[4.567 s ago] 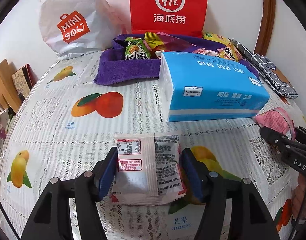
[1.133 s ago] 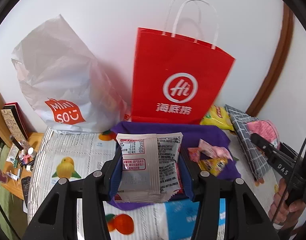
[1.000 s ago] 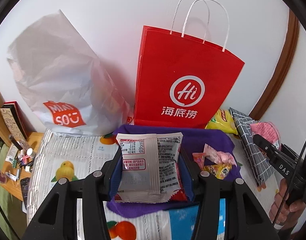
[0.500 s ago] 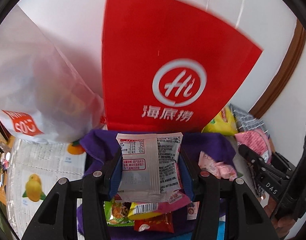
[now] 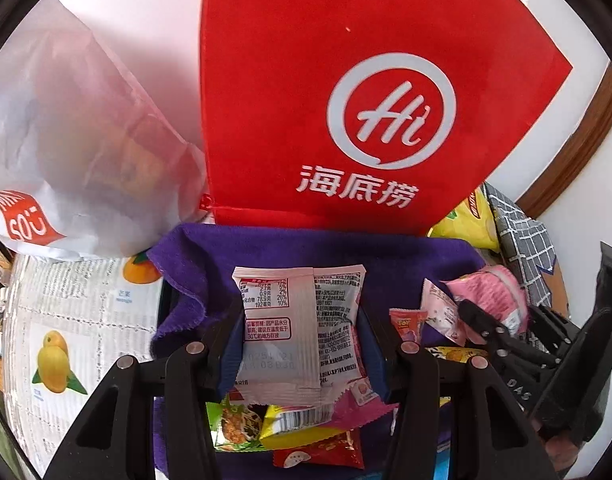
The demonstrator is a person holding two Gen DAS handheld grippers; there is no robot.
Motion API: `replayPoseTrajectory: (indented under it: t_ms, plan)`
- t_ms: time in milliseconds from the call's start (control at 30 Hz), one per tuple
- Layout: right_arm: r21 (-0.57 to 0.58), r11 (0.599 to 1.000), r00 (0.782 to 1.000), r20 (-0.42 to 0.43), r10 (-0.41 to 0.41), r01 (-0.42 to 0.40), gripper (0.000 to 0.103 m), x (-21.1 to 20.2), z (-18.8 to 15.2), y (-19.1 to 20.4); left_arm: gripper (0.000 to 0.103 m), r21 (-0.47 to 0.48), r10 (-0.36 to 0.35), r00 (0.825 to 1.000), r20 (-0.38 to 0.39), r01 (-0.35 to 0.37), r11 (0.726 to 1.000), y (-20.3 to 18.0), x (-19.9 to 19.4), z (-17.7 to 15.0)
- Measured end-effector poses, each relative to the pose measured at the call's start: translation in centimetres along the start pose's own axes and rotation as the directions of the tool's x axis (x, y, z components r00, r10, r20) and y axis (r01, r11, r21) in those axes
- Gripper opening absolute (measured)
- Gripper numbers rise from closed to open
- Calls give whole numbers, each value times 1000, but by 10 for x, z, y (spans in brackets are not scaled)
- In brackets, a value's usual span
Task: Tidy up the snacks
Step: 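Open the left tool over the towel while the right tool releases the pink pastry there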
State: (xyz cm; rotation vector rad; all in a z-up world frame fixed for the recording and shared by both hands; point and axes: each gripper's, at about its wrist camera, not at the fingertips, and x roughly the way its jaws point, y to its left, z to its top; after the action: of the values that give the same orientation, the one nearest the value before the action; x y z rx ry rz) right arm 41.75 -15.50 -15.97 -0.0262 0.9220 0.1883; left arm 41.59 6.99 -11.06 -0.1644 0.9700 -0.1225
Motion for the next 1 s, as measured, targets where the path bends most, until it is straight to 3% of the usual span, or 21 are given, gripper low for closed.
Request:
replayPoseTrajectory:
  t_ms: [433,1000]
  plan:
    - [-18,1000,998,-64,-17,16,47,17,-5,-1,49,32,-8,999,-43,9,999,-15,17,-6]
    - [-40,999,996,-81,-35,32,47,26,-4,5,52,20,-7,995,-102,9,1000,-17,31,-8]
